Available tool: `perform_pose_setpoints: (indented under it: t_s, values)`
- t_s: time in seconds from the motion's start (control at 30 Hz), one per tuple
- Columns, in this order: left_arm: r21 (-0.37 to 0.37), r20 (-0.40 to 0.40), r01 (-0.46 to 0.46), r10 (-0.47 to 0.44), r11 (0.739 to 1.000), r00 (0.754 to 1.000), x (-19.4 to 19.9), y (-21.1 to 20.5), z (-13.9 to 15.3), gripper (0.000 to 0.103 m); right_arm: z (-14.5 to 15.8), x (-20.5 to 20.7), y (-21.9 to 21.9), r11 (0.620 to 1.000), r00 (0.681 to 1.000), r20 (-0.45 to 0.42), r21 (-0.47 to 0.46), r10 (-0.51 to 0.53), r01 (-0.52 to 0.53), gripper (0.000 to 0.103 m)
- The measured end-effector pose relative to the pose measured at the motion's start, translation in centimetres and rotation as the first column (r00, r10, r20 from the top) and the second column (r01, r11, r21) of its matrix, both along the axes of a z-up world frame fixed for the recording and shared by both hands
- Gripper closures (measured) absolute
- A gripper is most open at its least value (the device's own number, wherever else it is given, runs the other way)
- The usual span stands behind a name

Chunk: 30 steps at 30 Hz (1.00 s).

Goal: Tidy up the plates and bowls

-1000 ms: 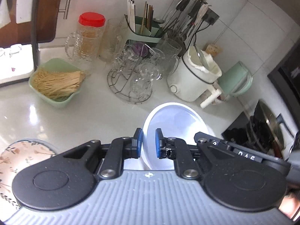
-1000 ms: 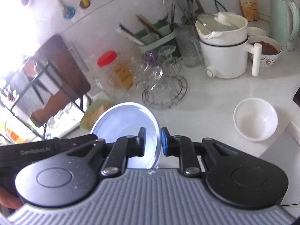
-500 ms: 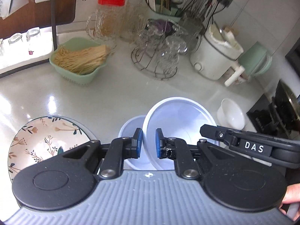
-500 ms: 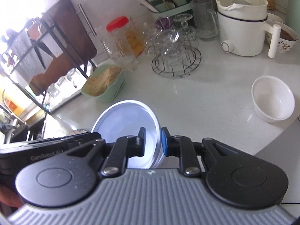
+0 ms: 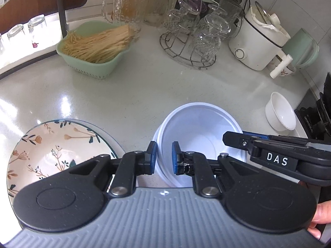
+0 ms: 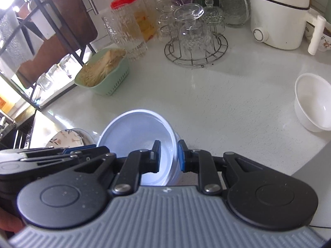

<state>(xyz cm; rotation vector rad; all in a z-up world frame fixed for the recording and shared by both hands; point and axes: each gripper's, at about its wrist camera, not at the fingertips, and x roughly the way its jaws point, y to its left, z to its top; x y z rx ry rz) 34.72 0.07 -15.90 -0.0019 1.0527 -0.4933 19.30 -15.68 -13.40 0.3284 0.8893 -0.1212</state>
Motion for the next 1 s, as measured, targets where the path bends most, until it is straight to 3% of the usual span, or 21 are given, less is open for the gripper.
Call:
perform_pose_setpoints:
  t_s: [0.13, 0.23, 0.4, 0.5, 1.0]
  values:
    - [0.004, -0.011, -0.013, 0.014, 1.000, 1.000, 0.3, 0.0, -0.1, 0.086, -0.2, 0.4, 0.1, 1.000, 1.000, -0.001, 0.005, 0.010, -0.010, 0.081]
    - [-0.022, -0.022, -0.028, 0.028, 0.999, 0.999, 0.5, 0.3, 0.1, 0.077, 0.1, 0.5, 0.0, 1.000, 1.000, 0.006, 0.013, 0.022, -0.022, 0.081]
    - [-0.042, -0.003, -0.036, 0.036, 0.998, 0.999, 0.5, 0.7, 1.5, 0.076, 1.1, 0.3, 0.2, 1.000, 0.999, 0.033, -0.006, 0.029, -0.029, 0.078]
    - [-0.055, 0.016, -0.040, 0.041, 0.998, 0.999, 0.3, 1.0, 2.7, 0.075, 2.1, -0.1, 0.1, 1.000, 0.997, 0.068, -0.014, 0.021, -0.021, 0.067]
    - [-0.154, 0.162, -0.024, 0.049, 0.988, 0.986, -3.7, 2.0, 11.0, 0.075, 9.6, -4.5, -0.1, 0.996, 0.965, 0.262, -0.075, -0.025, 0.046, 0.066]
